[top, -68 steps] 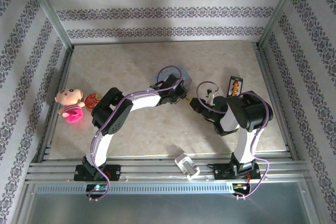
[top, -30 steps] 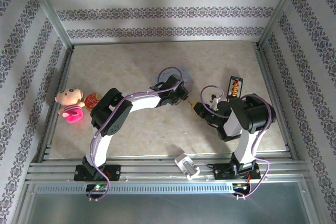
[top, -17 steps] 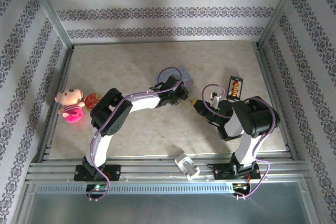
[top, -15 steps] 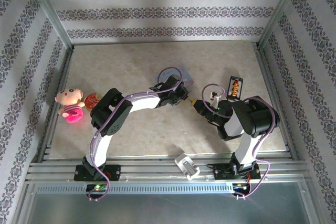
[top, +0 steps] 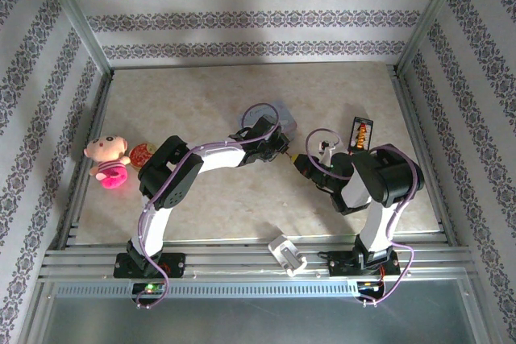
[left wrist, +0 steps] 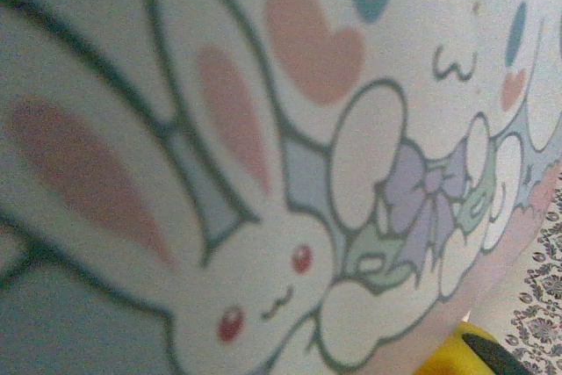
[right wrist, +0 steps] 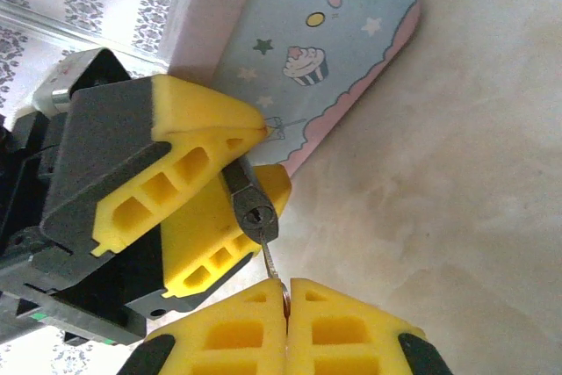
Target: Unlock a padlock with a key
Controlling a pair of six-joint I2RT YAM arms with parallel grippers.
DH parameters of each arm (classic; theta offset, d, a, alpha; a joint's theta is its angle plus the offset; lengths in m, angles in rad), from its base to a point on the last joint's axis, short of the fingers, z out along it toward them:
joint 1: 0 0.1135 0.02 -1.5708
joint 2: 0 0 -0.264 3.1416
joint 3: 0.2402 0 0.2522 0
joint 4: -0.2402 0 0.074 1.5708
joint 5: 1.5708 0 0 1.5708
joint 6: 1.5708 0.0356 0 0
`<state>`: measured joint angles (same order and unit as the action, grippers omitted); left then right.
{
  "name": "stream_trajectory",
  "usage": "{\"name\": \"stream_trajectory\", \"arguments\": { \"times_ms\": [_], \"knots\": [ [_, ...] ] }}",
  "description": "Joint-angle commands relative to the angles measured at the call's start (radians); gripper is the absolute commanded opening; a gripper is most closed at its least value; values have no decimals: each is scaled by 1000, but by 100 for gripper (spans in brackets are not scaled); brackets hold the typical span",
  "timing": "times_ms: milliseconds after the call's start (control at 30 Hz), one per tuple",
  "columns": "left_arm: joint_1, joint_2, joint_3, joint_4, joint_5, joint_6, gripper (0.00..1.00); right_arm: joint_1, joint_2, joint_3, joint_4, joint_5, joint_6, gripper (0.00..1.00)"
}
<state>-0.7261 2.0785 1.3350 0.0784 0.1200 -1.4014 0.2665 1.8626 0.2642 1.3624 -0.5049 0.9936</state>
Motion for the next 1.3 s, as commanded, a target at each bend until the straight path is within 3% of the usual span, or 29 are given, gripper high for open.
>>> {"name": "stream_trajectory", "arguments": {
  "times_ms": [0,1267],
  "knots": [
    [-9,-11,-29,8,71,-79,0,13,16,10,24,8,0,0],
    [-7,3,-29,15,75,-83,0,13,-31,10,24,8,-2,0]
  ]
}}
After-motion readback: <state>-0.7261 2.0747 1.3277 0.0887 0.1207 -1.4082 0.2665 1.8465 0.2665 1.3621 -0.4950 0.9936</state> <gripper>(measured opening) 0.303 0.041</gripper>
